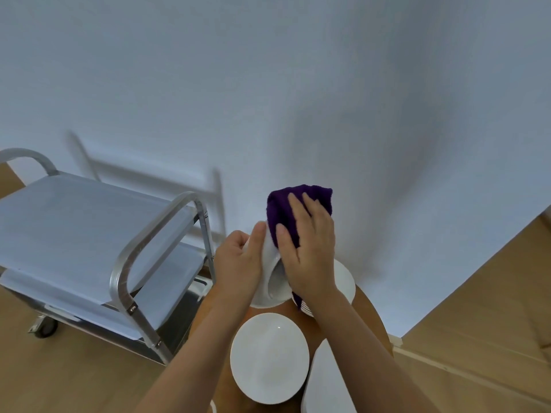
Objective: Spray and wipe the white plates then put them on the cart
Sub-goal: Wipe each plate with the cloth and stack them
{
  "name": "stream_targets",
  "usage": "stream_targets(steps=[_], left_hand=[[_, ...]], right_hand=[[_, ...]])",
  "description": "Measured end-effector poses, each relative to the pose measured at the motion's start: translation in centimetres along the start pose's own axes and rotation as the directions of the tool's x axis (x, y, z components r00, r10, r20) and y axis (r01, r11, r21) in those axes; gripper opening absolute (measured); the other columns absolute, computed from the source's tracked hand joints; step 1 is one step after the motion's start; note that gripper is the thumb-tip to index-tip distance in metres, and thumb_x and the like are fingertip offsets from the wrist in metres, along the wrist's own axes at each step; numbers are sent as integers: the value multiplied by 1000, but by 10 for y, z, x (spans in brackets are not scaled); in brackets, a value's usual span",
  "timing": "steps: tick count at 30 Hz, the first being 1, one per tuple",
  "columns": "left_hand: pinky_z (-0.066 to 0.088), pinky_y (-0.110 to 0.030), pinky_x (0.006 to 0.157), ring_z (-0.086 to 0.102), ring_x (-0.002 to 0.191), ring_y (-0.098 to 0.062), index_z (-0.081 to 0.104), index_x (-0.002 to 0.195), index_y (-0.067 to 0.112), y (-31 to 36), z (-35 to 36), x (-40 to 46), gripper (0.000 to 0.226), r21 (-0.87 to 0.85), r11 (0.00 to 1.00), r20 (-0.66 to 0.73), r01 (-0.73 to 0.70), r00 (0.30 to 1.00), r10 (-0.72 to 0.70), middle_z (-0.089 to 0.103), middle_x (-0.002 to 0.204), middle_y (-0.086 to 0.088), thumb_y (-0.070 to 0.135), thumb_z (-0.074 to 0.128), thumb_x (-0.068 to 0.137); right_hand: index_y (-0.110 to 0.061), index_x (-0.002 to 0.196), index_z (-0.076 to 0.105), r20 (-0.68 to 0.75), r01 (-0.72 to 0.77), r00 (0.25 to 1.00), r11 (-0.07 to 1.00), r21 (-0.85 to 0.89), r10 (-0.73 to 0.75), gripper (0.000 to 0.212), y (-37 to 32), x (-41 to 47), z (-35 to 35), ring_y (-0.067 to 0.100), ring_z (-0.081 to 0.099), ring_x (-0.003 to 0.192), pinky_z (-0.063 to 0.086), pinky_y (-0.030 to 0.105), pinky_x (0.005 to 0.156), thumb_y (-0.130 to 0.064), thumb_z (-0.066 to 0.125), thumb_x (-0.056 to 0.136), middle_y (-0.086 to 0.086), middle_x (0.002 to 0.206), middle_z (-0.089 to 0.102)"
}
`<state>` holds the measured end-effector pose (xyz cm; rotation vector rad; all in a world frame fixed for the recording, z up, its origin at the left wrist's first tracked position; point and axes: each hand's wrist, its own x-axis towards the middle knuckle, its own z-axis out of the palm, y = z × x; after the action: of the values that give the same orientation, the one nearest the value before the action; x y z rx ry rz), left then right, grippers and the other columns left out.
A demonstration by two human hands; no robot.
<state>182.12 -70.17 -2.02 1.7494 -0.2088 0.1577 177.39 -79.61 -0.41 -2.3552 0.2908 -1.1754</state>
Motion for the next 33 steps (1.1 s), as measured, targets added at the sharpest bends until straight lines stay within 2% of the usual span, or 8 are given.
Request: stream_targets(steps=[5, 12, 21, 24, 26, 29, 31, 33], left_hand=[[35, -6, 40, 50, 44, 4, 50, 59, 14, 4, -10, 1, 44, -114, 990, 0, 78, 997, -79, 51, 49, 11, 47, 56, 89], [38, -13, 39, 45, 42, -2, 48, 60, 16, 3, -14, 2, 48, -341, 902, 20, 267, 961, -277, 48, 47, 10, 55, 54, 88], [49, -28, 59, 66, 60, -7, 66, 80, 30, 18, -5, 13, 35, -618, 633, 66, 467, 833, -549, 67, 58, 14, 62, 54, 86], [50, -26, 58, 68, 76, -10, 66, 94, 31, 19, -1, 9, 34, -569, 683, 117, 457, 867, -484, 72, 71, 16, 60, 50, 89], [55, -26, 58, 71, 83, -12, 66, 106, 28, 14, -10, 10, 43, -539, 676, 318, 503, 864, -389, 75, 88, 10, 62, 50, 85], [59, -35, 75, 68, 102, -25, 66, 121, 16, 18, -37, 25, 78, -411, 626, 748, 662, 638, -182, 69, 115, -12, 72, 57, 67], [59, -40, 76, 68, 97, -32, 72, 112, 9, 18, -47, 34, 78, -351, 552, 875, 756, 475, -94, 69, 110, -17, 63, 77, 56], [59, -41, 75, 69, 94, -31, 74, 106, 9, 18, -45, 36, 67, -347, 472, 904, 811, 423, -62, 71, 106, -15, 49, 88, 54]], right_hand=[[-14, 132, 47, -57, -194, 974, 937, 290, 220, 54, 18, 9, -12, 15, 48, 120, 46, 33, 98, -33, 60, 84, -2, 130, 52], [-31, 126, 47, 251, -566, 819, 657, 497, 516, 52, 50, 12, -25, 10, 56, 103, 52, 19, 75, -32, 71, 80, -11, 116, 56], [-37, 121, 47, 349, -654, 643, 253, 712, 682, 61, 58, -27, -6, 11, 66, 85, 53, 25, 66, -42, 74, 66, -12, 96, 67], [-41, 116, 50, 364, -642, 602, 161, 749, 711, 53, 58, -31, 0, 15, 67, 90, 55, 36, 76, -36, 76, 70, -12, 97, 68], [-31, 126, 51, 442, -659, 585, 82, 747, 680, 63, 66, -25, -8, 27, 63, 103, 52, 47, 87, -33, 77, 69, 3, 114, 66], [-20, 127, 53, 556, -696, 634, 85, 713, 537, 63, 82, -10, -34, 33, 62, 105, 52, 50, 85, -28, 76, 69, 15, 118, 64], [-19, 122, 56, 581, -712, 672, 186, 677, 458, 55, 89, 4, -51, 27, 67, 94, 55, 38, 72, -19, 72, 69, 10, 108, 69], [-20, 115, 58, 586, -727, 671, 247, 641, 455, 51, 89, 15, -61, 20, 69, 83, 55, 30, 63, -14, 73, 67, 5, 98, 71]])
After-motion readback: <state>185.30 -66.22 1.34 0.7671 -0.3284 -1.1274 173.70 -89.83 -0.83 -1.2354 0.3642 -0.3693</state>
